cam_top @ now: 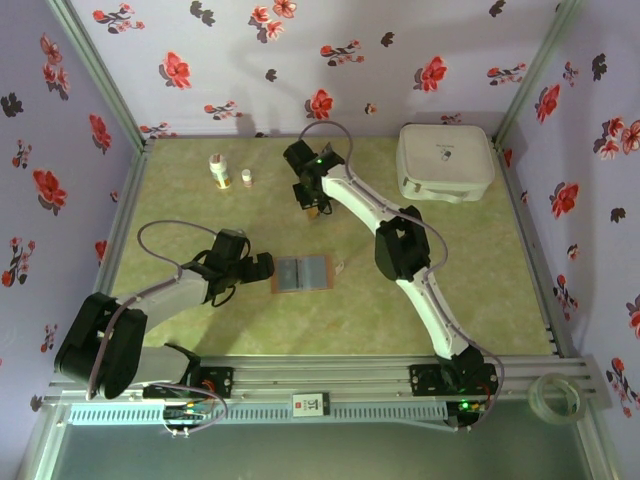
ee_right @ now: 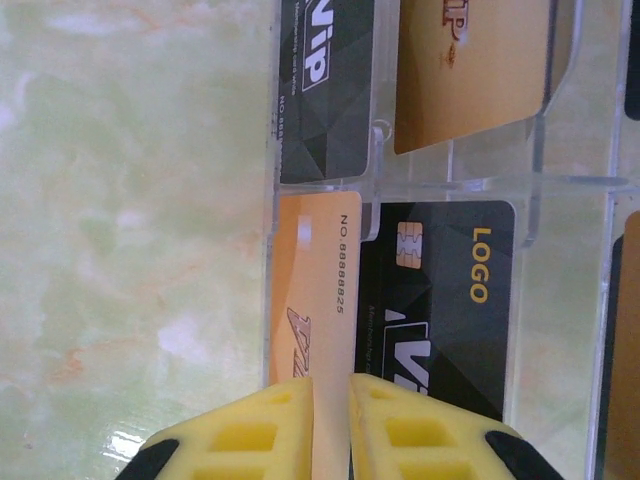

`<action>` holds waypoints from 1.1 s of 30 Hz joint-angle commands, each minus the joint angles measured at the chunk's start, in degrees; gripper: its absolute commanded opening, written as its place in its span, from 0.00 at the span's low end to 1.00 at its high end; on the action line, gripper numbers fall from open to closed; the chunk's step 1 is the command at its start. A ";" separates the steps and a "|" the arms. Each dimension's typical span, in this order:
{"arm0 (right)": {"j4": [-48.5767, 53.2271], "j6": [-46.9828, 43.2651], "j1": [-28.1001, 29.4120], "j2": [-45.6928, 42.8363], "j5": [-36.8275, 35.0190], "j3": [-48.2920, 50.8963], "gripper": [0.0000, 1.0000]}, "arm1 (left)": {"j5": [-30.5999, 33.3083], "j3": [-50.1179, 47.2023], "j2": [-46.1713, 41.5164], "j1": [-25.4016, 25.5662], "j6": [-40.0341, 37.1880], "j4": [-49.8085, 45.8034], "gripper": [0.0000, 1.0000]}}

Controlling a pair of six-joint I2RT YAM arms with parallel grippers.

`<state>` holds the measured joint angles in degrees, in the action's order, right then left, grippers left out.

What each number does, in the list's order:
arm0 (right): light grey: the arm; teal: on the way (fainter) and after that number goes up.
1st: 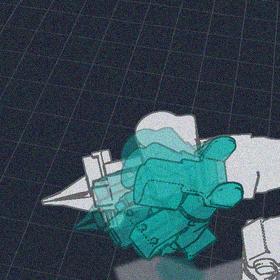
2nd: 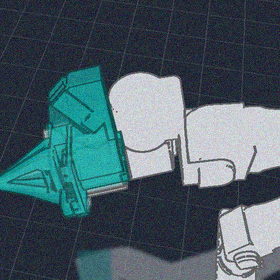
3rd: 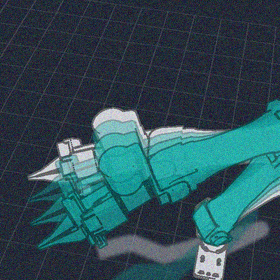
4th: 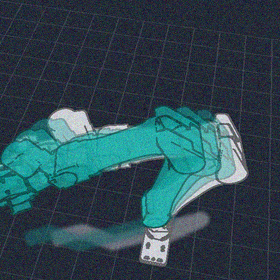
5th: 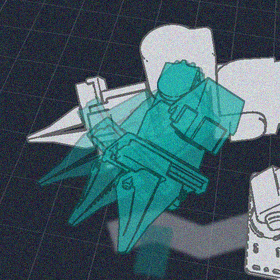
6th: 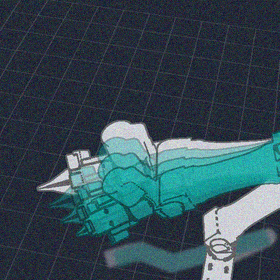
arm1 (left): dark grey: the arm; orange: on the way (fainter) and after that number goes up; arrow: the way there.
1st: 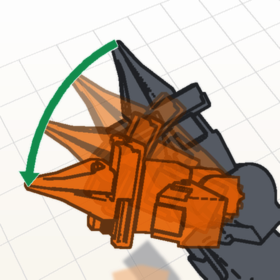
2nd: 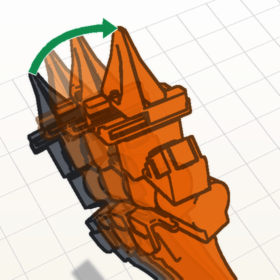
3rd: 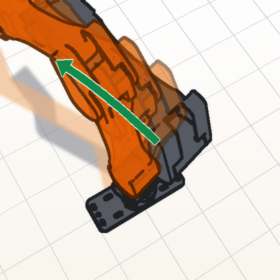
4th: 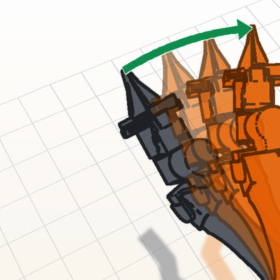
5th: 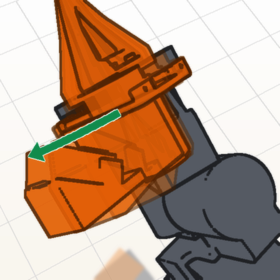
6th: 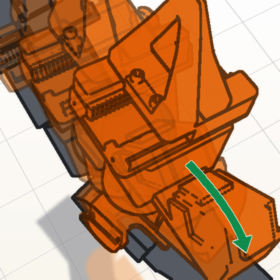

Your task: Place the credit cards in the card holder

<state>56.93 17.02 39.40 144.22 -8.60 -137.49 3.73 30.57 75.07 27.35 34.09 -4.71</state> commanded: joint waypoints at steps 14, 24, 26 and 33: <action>-6.30 3.05 0.35 -7.53 8.01 6.79 0.16 | -0.90 -0.47 1.00 -0.72 -0.20 0.42 1.00; -2.63 0.52 0.33 -6.36 0.93 4.63 0.29 | -0.94 0.64 1.13 -0.81 -0.60 -0.56 1.00; -1.25 -0.28 0.44 -5.17 -0.13 3.23 0.30 | -1.00 0.76 1.16 -0.77 -0.64 -0.56 1.00; 1.20 -2.59 0.94 -2.12 -3.23 0.18 0.32 | -1.00 1.07 1.62 -0.81 -0.60 -0.47 1.00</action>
<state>55.09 16.40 39.77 140.03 -8.91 -135.31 3.33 30.59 75.96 27.31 34.09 -4.78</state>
